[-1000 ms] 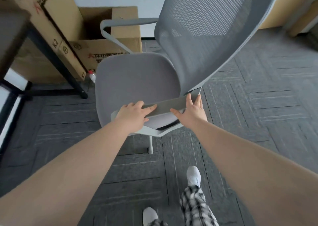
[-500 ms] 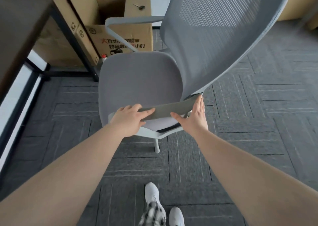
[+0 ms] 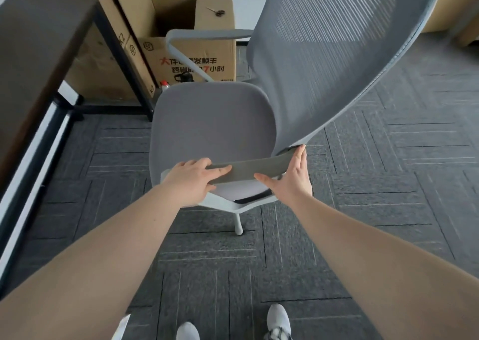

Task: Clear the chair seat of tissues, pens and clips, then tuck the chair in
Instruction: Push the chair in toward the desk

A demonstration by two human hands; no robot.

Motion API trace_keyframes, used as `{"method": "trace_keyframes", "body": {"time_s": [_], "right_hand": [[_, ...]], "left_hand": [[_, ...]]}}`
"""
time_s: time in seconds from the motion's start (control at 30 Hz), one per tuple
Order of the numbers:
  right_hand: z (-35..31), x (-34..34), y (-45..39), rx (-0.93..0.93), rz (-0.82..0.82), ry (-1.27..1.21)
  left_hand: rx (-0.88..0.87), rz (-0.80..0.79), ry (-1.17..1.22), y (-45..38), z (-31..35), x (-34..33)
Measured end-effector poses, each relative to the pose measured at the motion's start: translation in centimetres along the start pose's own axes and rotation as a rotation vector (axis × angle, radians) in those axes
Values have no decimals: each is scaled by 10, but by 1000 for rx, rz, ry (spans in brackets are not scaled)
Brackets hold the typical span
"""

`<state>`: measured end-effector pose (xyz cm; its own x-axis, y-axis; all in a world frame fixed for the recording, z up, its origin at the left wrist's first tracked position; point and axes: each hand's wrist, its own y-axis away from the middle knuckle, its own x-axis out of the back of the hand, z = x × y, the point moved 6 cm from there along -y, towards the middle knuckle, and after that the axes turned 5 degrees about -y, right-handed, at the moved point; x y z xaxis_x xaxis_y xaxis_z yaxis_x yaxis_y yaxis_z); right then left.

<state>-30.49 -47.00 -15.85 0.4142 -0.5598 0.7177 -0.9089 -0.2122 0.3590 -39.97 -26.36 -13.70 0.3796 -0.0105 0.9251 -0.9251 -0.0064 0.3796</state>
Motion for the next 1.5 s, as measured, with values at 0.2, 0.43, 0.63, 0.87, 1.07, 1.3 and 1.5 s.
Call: {"method": "trace_keyframes", "body": {"time_s": [0.2, 0.43, 0.63, 0.87, 1.07, 1.3, 1.5], "right_hand": [[-38, -45, 28, 5, 4, 9], [-96, -104, 56, 46, -10, 47], [-135, -140, 69, 74, -21, 57], [-171, -175, 88, 82, -4, 21], [-187, -202, 105, 43, 24, -9], [-201, -213, 111, 46, 24, 18], [-210, -219, 116, 50, 10, 29]], "left_hand": [[9, -4, 1, 41, -48, -15], [45, -13, 9, 93, -118, -40], [79, -43, 21, 121, -162, -52], [107, -38, -10, 149, -199, -49], [114, -43, -4, 161, -229, -62], [153, -30, 17, 168, -242, -63], [189, -45, 5, 175, -250, -62]]}}
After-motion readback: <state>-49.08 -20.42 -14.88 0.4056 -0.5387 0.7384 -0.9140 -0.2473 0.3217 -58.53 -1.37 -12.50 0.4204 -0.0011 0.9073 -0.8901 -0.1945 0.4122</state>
